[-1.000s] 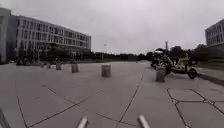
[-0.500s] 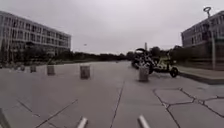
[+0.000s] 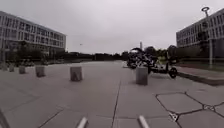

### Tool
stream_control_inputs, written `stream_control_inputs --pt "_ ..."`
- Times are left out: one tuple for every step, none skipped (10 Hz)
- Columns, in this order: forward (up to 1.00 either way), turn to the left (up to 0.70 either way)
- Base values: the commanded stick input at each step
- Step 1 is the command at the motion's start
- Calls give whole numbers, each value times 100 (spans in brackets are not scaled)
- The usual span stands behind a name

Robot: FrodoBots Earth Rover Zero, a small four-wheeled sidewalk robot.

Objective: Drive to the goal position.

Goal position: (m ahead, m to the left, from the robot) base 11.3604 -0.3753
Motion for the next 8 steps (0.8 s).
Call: stream_control_inputs --pt "70 0" --pt "70 0" --pt "70 0" --pt "70 0" --pt "70 0" --pt "70 0" --pt "70 0" --pt "70 0"
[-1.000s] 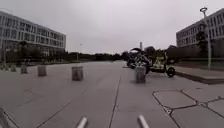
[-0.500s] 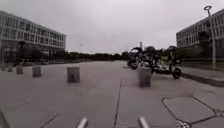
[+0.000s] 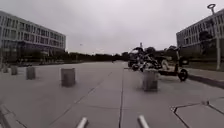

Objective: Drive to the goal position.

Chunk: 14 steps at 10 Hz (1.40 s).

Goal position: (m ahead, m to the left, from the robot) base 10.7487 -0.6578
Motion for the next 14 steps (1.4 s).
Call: stream_control_inputs --pt "70 0" --pt "70 0" --pt "70 0" --pt "70 0" --pt "70 0" --pt "70 0" --pt "70 0" --pt "70 0" --pt "70 0" --pt "70 0" --pt "70 0" --pt "70 0" --pt "70 0" --pt "70 0"
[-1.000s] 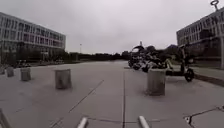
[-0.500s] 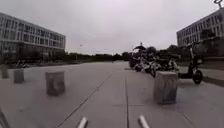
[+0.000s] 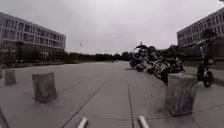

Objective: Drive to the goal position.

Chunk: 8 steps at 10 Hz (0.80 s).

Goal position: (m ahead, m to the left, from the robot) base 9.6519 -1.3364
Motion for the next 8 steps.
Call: stream_control_inputs --pt "70 0" --pt "70 0" --pt "70 0" --pt "70 0" --pt "70 0" --pt "70 0" --pt "70 0" --pt "70 0"
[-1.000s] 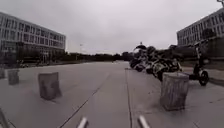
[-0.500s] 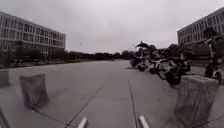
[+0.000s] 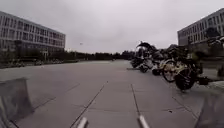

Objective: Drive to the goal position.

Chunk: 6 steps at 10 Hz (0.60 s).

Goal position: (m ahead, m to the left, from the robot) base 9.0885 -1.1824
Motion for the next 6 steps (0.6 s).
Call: stream_control_inputs --pt "70 0" --pt "70 0" --pt "70 0" --pt "70 0" --pt "70 0" --pt "70 0"
